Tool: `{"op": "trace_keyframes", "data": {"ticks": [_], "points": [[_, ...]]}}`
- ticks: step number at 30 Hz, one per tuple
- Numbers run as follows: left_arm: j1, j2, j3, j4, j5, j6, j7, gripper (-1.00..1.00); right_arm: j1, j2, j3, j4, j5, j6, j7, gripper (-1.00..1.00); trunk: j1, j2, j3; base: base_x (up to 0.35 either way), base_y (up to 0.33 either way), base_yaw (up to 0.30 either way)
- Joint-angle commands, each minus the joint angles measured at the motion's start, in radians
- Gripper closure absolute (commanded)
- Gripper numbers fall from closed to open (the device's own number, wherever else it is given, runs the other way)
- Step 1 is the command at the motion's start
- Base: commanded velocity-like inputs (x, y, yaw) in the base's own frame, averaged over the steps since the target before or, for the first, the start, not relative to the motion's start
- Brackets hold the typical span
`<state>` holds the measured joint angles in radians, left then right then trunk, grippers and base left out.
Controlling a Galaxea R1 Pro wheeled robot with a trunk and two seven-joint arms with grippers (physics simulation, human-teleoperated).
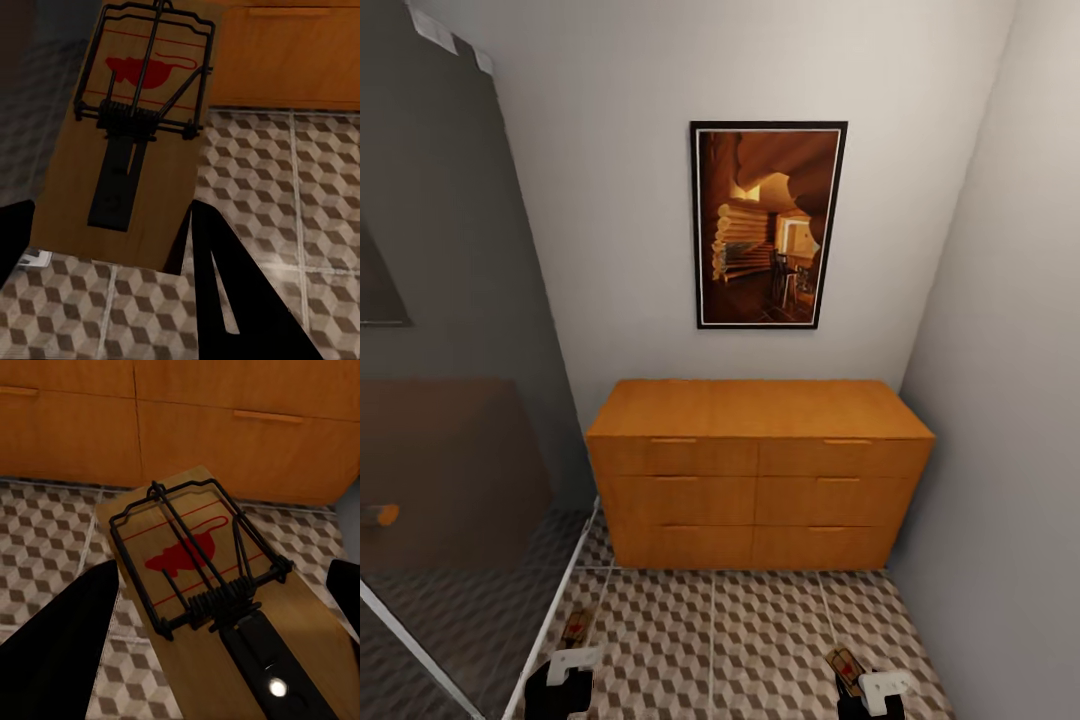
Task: Take the four mousetraps from the cabinet in the bathroom and place them on the bathroom floor. Make sure all four end up on the same floor surface, and ensure that at least two of them are either under or directly next to the same bathroom sink.
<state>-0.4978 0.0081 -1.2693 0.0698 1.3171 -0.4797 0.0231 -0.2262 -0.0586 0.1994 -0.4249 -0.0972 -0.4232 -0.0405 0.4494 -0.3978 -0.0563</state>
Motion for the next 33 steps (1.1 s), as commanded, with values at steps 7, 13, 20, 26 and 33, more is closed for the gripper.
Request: {"op": "trace_keyframes", "data": {"ticks": [7, 13, 20, 26, 33], "points": [[-0.001, -0.001, -0.007, 0.001, -0.001, -0.001, 0.008, 1.0, -0.001, -0.001, 0.009, 0.0, -0.01, -0.003, -0.004, 1.0, 0.001, -0.002, -0.002, 0.0, 0.0, 0.266], [-0.001, -0.001, -0.007, 0.001, -0.001, -0.001, 0.009, 1.0, -0.001, -0.001, 0.009, 0.0, -0.01, -0.003, -0.004, 1.0, 0.001, -0.002, -0.002, 0.0, 0.0, 0.266], [-0.001, -0.001, -0.007, 0.001, -0.001, -0.001, 0.009, 1.0, -0.001, -0.001, 0.009, 0.0, -0.01, -0.003, -0.004, 1.0, 0.001, -0.002, -0.002, 0.0, 0.0, 0.266], [-0.001, -0.001, -0.007, 0.001, -0.001, -0.001, 0.009, 1.0, -0.001, 0.0, 0.009, 0.0, -0.01, -0.003, -0.004, 1.0, 0.001, -0.002, -0.002, 0.0, 0.0, 0.266], [-0.001, -0.001, -0.007, 0.001, -0.001, -0.001, 0.009, 1.0, -0.001, 0.0, 0.009, 0.0, -0.01, -0.003, -0.004, 1.0, 0.001, -0.002, -0.002, 0.0, 0.0, 0.266]]}}
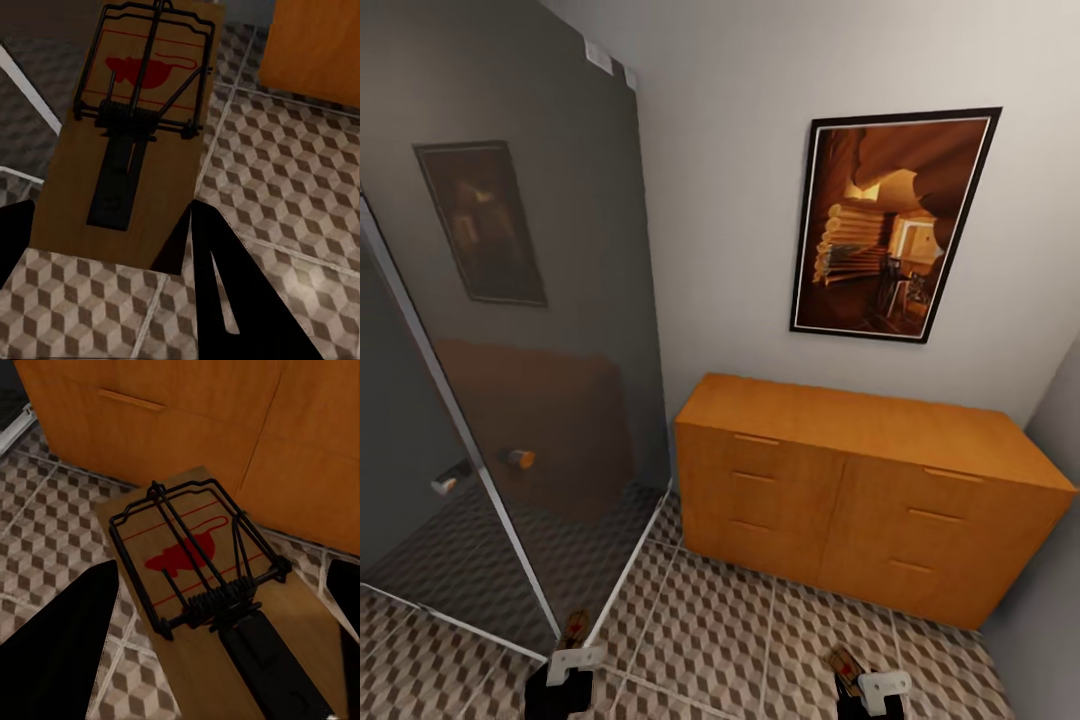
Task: Take the four mousetraps from the cabinet in the bathroom and place them on the bathroom floor. Make sure all four end up on the same floor surface, and ensure that at least two of them are either under or directly next to the same bathroom sink.
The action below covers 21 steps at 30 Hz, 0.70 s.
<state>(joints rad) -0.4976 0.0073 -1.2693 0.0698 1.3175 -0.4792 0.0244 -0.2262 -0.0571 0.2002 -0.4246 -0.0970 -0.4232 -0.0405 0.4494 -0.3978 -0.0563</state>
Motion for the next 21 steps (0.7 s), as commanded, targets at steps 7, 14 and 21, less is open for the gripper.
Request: {"op": "trace_keyframes", "data": {"ticks": [7, 14, 21], "points": [[-0.001, 0.0, -0.007, 0.001, -0.002, -0.002, 0.007, 1.0, -0.001, -0.001, 0.008, 0.0, -0.01, -0.003, -0.004, 1.0, 0.001, -0.002, -0.002, 0.0, 0.0, 0.266], [-0.001, 0.0, -0.007, 0.001, -0.002, -0.001, 0.006, 1.0, -0.001, -0.001, 0.008, 0.001, -0.009, -0.003, -0.004, 1.0, 0.001, -0.002, -0.002, 0.0, 0.0, 0.266], [-0.001, 0.0, -0.007, 0.001, -0.001, -0.001, 0.006, 1.0, -0.001, -0.001, 0.008, 0.001, -0.009, -0.003, -0.004, 1.0, 0.001, -0.002, -0.002, 0.0, 0.0, 0.266]]}}
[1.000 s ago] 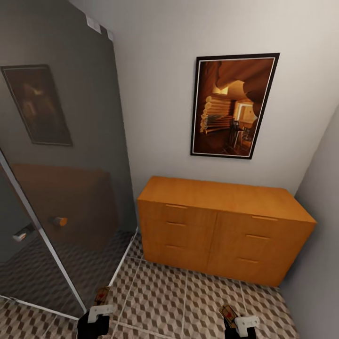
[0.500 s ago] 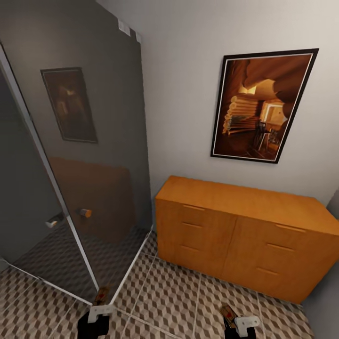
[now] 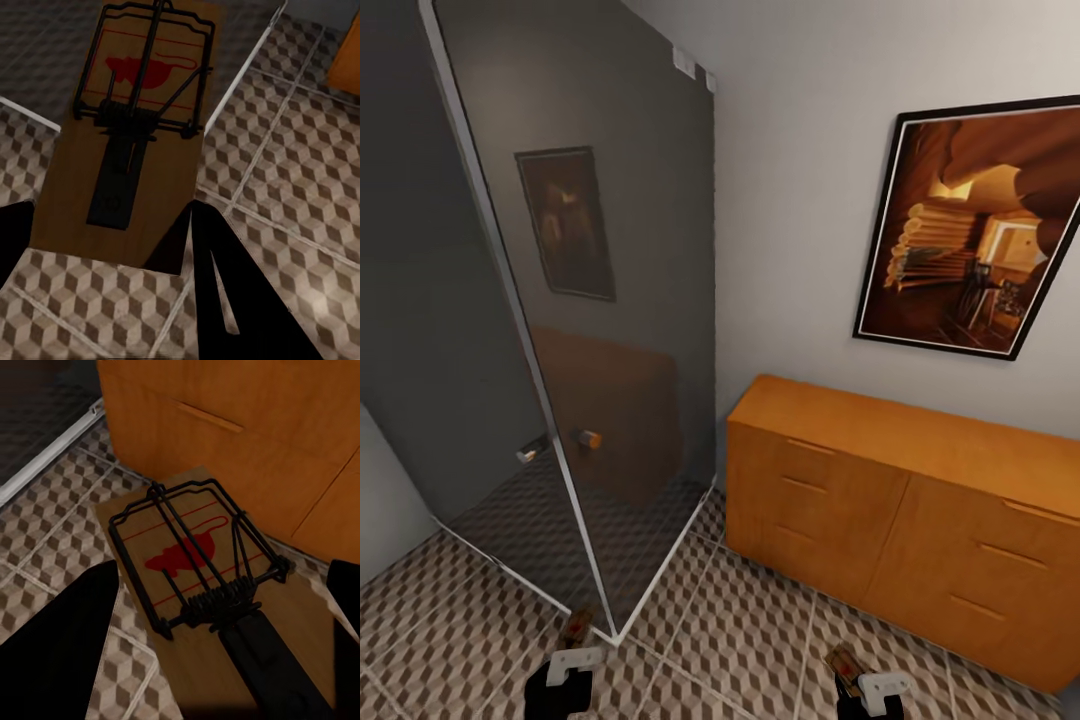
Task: Take the four mousetraps from the cabinet in the bathroom and place them on the bathroom floor. Make sure all four end up on the same floor surface, and ensure that at least two of them are either under or directly next to the same bathroom sink.
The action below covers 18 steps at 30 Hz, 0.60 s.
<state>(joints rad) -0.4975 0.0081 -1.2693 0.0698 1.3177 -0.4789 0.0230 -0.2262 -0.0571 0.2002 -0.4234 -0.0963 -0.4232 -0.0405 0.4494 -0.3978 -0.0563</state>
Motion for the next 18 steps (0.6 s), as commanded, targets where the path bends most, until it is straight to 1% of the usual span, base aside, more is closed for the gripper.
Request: {"op": "trace_keyframes", "data": {"ticks": [1, 5, 11, 18], "points": [[-0.001, 0.0, -0.007, 0.001, -0.002, -0.001, 0.008, 1.0, -0.001, -0.001, 0.008, 0.0, -0.01, -0.003, -0.004, 1.0, 0.001, -0.002, -0.002, 0.0, 0.0, 0.266], [-0.001, 0.0, -0.007, 0.001, -0.002, -0.001, 0.008, 1.0, -0.001, -0.001, 0.008, 0.0, -0.01, -0.003, -0.004, 1.0, 0.001, -0.002, -0.002, 0.0, 0.0, 0.266], [-0.001, 0.0, -0.007, 0.001, -0.002, 0.019, 0.006, 1.0, -0.001, 0.0, 0.008, 0.0, -0.01, -0.003, -0.004, 1.0, 0.001, -0.002, -0.002, 0.0, 0.0, 0.266], [-0.001, 0.0, -0.007, 0.001, -0.002, 0.022, 0.006, 1.0, -0.001, 0.0, 0.008, 0.0, -0.01, -0.003, -0.004, 1.0, 0.001, -0.002, -0.002, 0.0, 0.0, 0.266]]}}
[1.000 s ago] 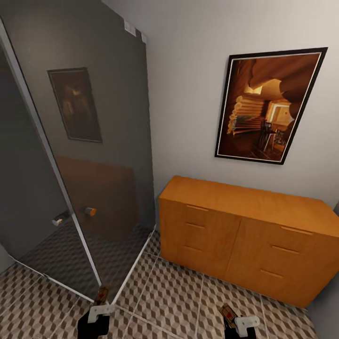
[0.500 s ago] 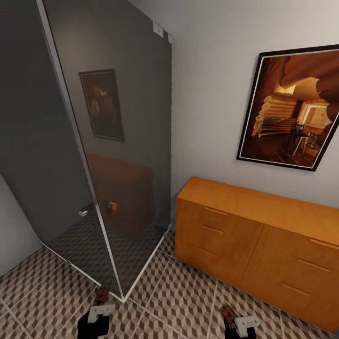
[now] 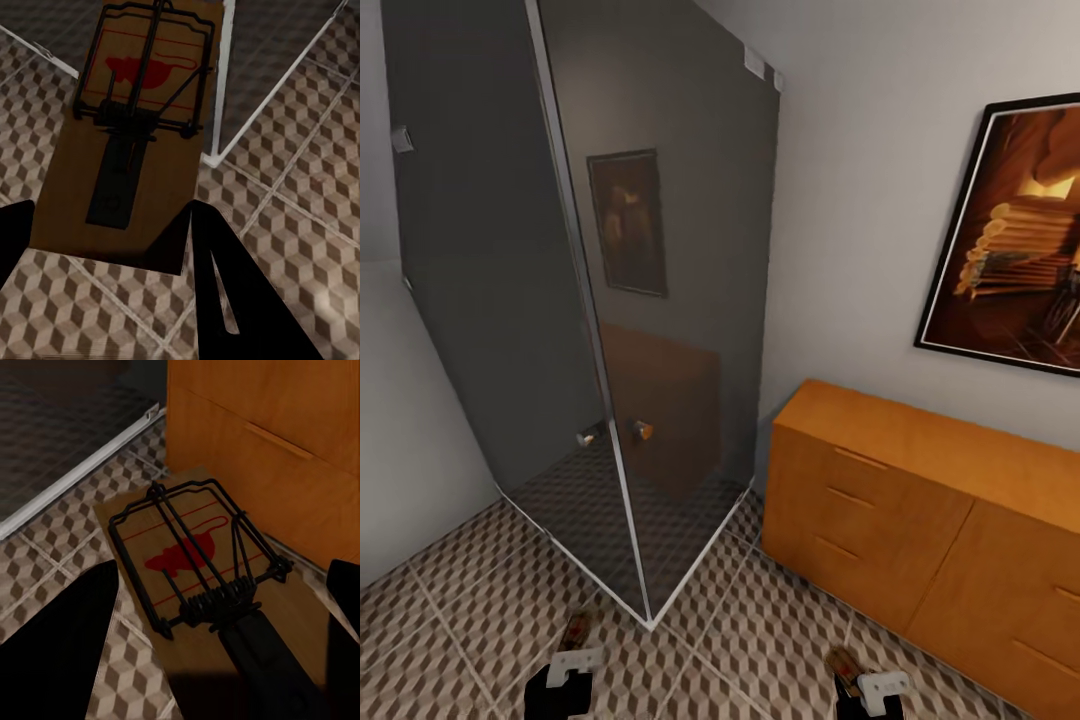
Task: Take the four mousetraps from the cabinet in the bathroom and place them on the bathroom floor. Make sure all four end up on the same floor surface, and ensure that at least two of them are either under or directly next to the same bathroom sink.
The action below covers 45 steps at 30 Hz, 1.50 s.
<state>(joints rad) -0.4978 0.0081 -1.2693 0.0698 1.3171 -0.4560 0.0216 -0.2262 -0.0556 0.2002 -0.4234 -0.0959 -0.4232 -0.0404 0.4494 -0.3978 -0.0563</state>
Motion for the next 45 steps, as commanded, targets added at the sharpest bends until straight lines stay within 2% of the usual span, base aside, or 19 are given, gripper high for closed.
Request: {"op": "trace_keyframes", "data": {"ticks": [1, 45], "points": [[-0.001, 0.0, -0.007, 0.001, -0.001, -0.001, 0.007, 1.0, -0.001, -0.001, 0.008, 0.0, -0.01, -0.003, -0.004, 1.0, 0.001, -0.002, -0.002, 0.0, 0.0, 0.266], [-0.001, -0.002, -0.007, 0.001, -0.003, -0.001, 0.004, 1.0, -0.001, -0.001, 0.01, 0.0, -0.009, -0.003, -0.004, 1.0, 0.001, -0.002, -0.002, 0.0, 0.0, 0.266]]}}
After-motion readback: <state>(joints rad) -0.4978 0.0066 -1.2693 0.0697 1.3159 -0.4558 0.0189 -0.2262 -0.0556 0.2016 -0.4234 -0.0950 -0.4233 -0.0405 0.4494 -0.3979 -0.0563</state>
